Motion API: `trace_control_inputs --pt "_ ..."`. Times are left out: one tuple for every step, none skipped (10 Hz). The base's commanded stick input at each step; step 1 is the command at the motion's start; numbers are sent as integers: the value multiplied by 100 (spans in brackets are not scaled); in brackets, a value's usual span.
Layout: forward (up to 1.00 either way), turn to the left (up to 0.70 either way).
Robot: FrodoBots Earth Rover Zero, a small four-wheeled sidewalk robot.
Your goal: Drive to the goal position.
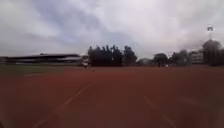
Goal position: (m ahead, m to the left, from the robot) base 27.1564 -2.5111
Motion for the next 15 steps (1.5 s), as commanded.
trace_control_inputs --pt "70 0" --pt "70 0" --pt "70 0" --pt "70 0" --pt "70 0" --pt "70 0" --pt "70 0" --pt "70 0" --pt "70 0" --pt "70 0" --pt "70 0" --pt "70 0" --pt "70 0" --pt "70 0" --pt "70 0"
